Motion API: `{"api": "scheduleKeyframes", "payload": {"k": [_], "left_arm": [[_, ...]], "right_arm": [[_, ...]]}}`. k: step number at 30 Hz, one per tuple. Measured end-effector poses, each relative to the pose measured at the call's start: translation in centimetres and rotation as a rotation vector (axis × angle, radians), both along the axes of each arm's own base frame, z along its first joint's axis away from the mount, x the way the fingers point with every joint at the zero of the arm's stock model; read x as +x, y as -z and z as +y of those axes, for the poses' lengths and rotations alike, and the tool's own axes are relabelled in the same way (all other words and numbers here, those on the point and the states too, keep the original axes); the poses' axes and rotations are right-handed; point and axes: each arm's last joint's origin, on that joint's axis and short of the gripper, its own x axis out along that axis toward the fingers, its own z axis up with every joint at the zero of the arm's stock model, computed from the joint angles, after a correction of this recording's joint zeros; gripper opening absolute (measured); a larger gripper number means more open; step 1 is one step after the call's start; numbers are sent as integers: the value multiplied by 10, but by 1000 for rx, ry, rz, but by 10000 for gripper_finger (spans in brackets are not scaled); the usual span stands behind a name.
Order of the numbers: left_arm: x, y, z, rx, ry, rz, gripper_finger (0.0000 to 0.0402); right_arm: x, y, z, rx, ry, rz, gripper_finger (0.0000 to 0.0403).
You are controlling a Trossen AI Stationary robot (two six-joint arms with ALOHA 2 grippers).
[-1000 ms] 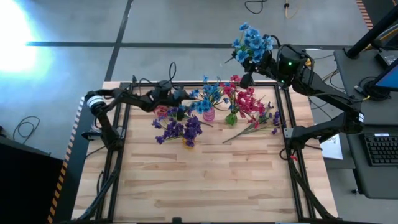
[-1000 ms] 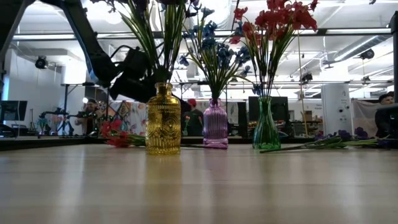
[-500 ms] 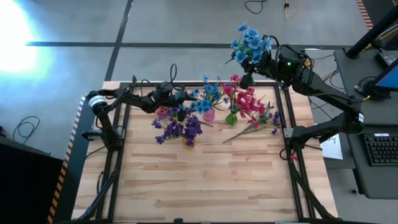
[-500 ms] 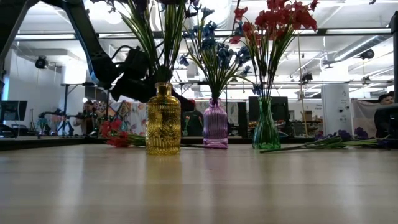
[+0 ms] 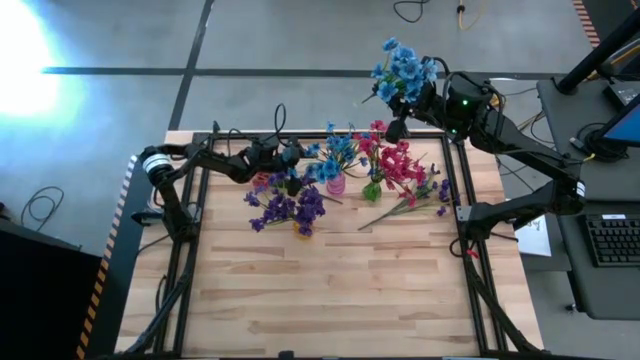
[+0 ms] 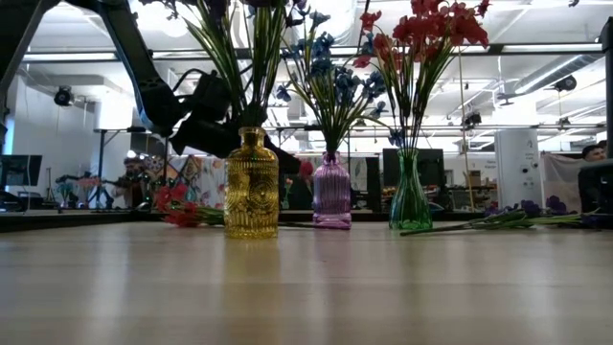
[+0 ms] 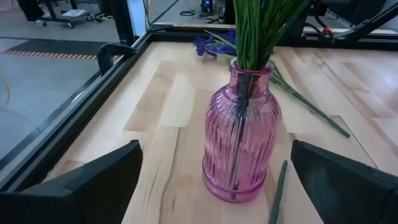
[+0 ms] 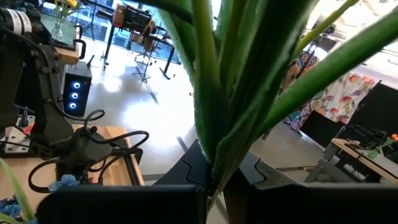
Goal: Sort flowers into vase by color
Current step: Put the blue flowers into the pink vase
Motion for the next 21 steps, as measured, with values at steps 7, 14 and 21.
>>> {"api": "scheduleKeyframes", "payload": {"k": [7,14,21], "left_arm": [[3,2,-3,-31,-1,-6,368],[10,16,-1,2,80,-103,349],[14,26,2,34,80,-213,340]], "right_arm": [[0,0,0,-2,0,2,18],[0,0,0,-1,0,3,18],[0,1,0,3,0,7,18]]}}
